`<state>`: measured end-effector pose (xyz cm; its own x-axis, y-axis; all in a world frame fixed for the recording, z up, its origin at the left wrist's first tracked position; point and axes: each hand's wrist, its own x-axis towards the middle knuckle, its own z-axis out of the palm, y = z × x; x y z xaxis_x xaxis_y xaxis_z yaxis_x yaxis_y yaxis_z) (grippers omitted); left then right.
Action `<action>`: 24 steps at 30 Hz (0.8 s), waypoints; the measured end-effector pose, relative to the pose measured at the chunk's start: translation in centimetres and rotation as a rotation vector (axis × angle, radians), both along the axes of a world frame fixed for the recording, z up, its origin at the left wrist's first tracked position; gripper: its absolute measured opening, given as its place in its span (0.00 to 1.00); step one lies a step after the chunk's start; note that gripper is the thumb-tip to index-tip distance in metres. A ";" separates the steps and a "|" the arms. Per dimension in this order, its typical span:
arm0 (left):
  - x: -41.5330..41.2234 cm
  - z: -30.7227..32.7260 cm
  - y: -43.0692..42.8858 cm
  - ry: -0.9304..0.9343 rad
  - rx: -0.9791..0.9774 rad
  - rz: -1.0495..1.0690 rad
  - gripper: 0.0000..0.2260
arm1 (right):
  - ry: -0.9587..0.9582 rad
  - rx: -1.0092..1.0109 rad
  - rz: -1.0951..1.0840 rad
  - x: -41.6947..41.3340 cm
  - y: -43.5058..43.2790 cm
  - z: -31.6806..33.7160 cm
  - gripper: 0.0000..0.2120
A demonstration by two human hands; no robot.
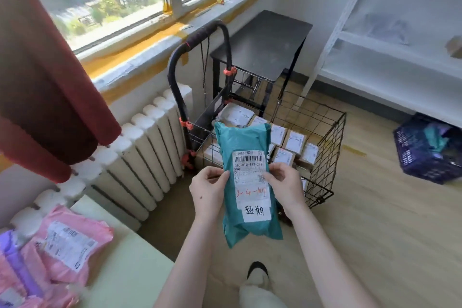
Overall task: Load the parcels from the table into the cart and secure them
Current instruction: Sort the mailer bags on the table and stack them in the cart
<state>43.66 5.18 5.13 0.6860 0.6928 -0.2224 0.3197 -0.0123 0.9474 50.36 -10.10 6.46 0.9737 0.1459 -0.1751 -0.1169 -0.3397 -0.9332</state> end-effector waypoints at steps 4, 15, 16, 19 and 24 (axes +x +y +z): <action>5.8 -0.6 -4.3 0.019 -0.034 -0.064 0.05 | 0.019 -0.012 -0.090 4.5 -4.9 -0.7 0.05; 16.5 -1.8 -12.6 0.097 0.033 -0.199 0.08 | 0.058 -0.014 -0.289 12.6 -13.3 -3.0 0.08; 17.2 -2.0 -12.9 0.105 0.025 -0.212 0.08 | 0.062 -0.018 -0.298 13.1 -13.6 -3.1 0.07; 19.4 -2.5 -13.7 0.119 0.019 -0.251 0.08 | 0.093 -0.037 -0.314 14.6 -14.3 -3.8 0.07; 24.0 -4.0 -14.0 0.159 0.105 -0.350 0.07 | 0.169 -0.092 -0.381 17.7 -14.7 -5.7 0.11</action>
